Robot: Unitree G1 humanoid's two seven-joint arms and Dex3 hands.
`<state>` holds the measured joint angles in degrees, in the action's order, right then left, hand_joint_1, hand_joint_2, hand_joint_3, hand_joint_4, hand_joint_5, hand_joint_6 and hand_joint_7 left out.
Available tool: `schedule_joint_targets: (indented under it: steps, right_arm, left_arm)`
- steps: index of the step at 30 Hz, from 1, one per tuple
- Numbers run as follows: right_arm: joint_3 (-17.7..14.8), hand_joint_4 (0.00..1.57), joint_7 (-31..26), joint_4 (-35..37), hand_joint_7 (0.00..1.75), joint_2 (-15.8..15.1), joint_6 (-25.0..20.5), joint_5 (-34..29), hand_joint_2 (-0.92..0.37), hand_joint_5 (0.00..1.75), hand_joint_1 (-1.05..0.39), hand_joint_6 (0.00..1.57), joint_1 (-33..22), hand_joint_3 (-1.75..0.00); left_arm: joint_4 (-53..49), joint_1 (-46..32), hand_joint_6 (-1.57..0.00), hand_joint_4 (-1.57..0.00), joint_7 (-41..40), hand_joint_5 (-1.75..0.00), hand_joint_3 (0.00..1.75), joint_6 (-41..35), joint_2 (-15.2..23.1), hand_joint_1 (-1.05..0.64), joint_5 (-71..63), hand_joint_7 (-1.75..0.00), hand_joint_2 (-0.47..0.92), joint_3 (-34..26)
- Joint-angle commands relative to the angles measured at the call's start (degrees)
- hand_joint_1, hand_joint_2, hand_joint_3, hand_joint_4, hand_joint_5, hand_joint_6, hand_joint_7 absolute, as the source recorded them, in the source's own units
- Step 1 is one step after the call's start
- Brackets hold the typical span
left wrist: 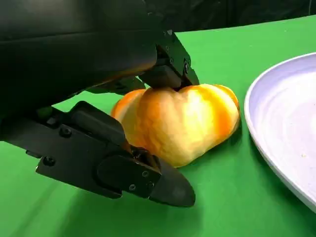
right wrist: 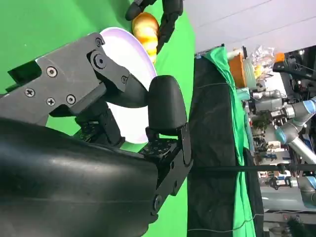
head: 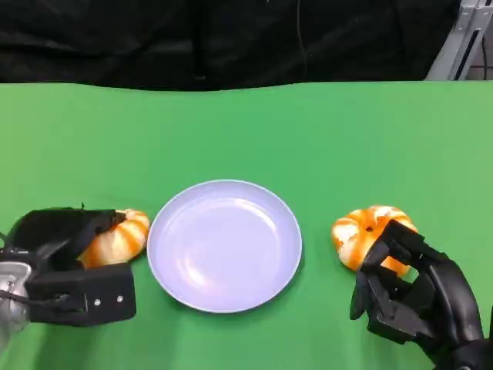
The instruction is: Grasp the bread from the table and place it into the plate.
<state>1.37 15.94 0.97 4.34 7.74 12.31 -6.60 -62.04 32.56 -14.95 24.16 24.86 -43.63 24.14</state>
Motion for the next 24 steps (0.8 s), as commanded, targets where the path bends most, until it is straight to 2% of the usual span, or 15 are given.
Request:
schedule_joint_targets:
  steps: [1, 2, 4, 5, 6, 7, 8, 9, 11, 14, 19, 20, 22, 24]
  right_arm:
    - [-0.27, 0.84, -0.33, -0.66, 1.74, -0.52, -0.43, 0.4, -0.59, 1.75, -0.09, 0.62, 0.08, -1.14]
    - [-0.27, 0.85, -0.32, -0.65, 1.74, -0.52, -0.4, 0.37, -0.59, 1.75, -0.09, 0.62, 0.09, -1.14]
    - [-0.24, 0.85, -0.22, -0.51, 1.74, -0.45, -0.02, 0.35, -0.59, 1.75, -0.09, 0.62, 0.07, -1.15]
    - [-0.22, 0.85, -0.15, -0.41, 1.74, -0.4, 0.25, 0.35, -0.59, 1.75, -0.09, 0.62, 0.05, -1.15]
    - [-0.21, 0.85, -0.1, -0.34, 1.75, -0.37, 0.44, 0.34, -0.59, 1.75, -0.09, 0.62, 0.03, -1.15]
    - [-0.13, 0.85, -0.36, -0.69, 1.75, -0.35, 0.08, 0.2, -0.59, 1.75, -0.09, 0.62, -0.1, -1.15]
    - [-0.08, 0.85, -0.57, -0.98, 1.75, -0.35, -0.26, 0.1, -0.58, 1.75, -0.1, 0.62, -0.2, -1.15]
    - [-0.04, 0.85, -0.72, -1.18, 1.75, -0.35, -0.5, 0.03, -0.58, 1.75, -0.1, 0.62, -0.26, -1.15]
    - [-0.06, 0.85, -0.74, -1.23, 1.75, -0.42, -0.54, 0.11, -0.58, 1.75, -0.1, 0.62, -0.26, -1.16]
    - [-0.06, 0.85, -0.75, -1.23, 1.74, -0.47, -0.52, 0.17, -0.58, 1.75, -0.1, 0.62, -0.25, -1.16]
    - [-0.45, 0.86, 0.27, -0.35, 1.74, -0.92, 0.47, 0.52, -0.59, 1.75, -0.1, 0.61, 0.08, -1.16]
    - [-0.48, 0.86, 0.25, -0.32, 1.74, -0.92, 0.46, 0.42, -0.58, 1.75, -0.1, 0.61, 0.08, -1.15]
    - [-0.53, 0.86, 0.22, -0.36, 1.74, -0.93, 0.39, 0.31, -0.58, 1.75, -0.11, 0.62, 0.02, -1.15]
    - [-0.59, 0.85, 0.29, -0.36, 1.74, -0.95, 0.43, 0.33, -0.59, 1.75, -0.11, 0.62, -0.03, -1.15]
  left_arm:
    - [-1.6, -0.52, -0.72, -0.76, -1.8, -0.08, 0.19, -0.96, 0.15, -0.37, 0.63, -0.05, 0.92, 0.92]
    - [-1.72, -0.53, -0.77, -0.82, -2.08, -0.08, 0.22, -1.03, 0.08, -0.3, 0.83, -0.05, 0.92, 1.02]
    - [-1.87, -1.06, -0.8, -0.86, -3.33, -0.08, 0.24, 0.28, -0.16, -0.26, 2.53, -0.05, 0.92, 0.08]
    - [-1.95, -1.46, -0.98, -0.95, -4.17, -0.43, 0.27, 1.3, -0.32, -0.14, 3.71, -0.17, 0.92, -0.7]
    - [-2.06, -1.7, -1.08, -0.84, -4.78, -0.97, 0.27, 2.01, -0.42, -0.07, 4.59, -0.27, 0.92, -1.14]
    - [-1.63, -1.99, -1.12, -0.79, -5.01, -1.16, 0.28, 2.25, -0.5, -0.04, 5.83, -0.3, 0.92, -1.93]
    - [-1.32, -2.11, -0.89, -0.72, -4.99, -1.51, 0.32, 2.21, -0.52, 0.0, 6.54, -0.95, 0.92, -2.28]
    - [-1.09, -2.19, -0.75, -0.69, -4.97, -1.62, 0.33, 2.19, -0.51, 0.01, 7.07, -1.26, 0.92, -2.49]
    - [-0.12, -2.52, -0.61, -0.66, -6.35, -1.72, 0.33, 1.96, -0.77, 0.01, 8.35, -1.52, 0.91, -3.48]
    - [0.55, -2.78, -0.57, -0.65, -6.9, -1.74, 0.32, 1.73, -0.85, 0.01, 8.88, -1.58, 0.91, -3.88]
    - [8.36, -2.0, -0.58, -0.71, -7.52, -1.75, 0.36, -1.16, 2.14, 0.0, 11.94, -1.68, 0.89, -9.54]
    - [9.62, -2.16, -0.58, -0.73, -7.18, -1.75, 0.5, -1.31, 2.49, 0.0, 12.26, -1.72, 0.82, -10.25]
    - [11.45, -2.34, -0.58, -0.74, -6.96, -1.75, 0.61, -0.32, 3.06, 0.0, 13.33, -1.74, 0.76, -11.64]
    - [12.55, -2.41, -0.61, -0.79, -6.92, -1.75, 0.86, 0.96, 3.37, 0.01, 14.38, -1.74, 0.66, -12.82]
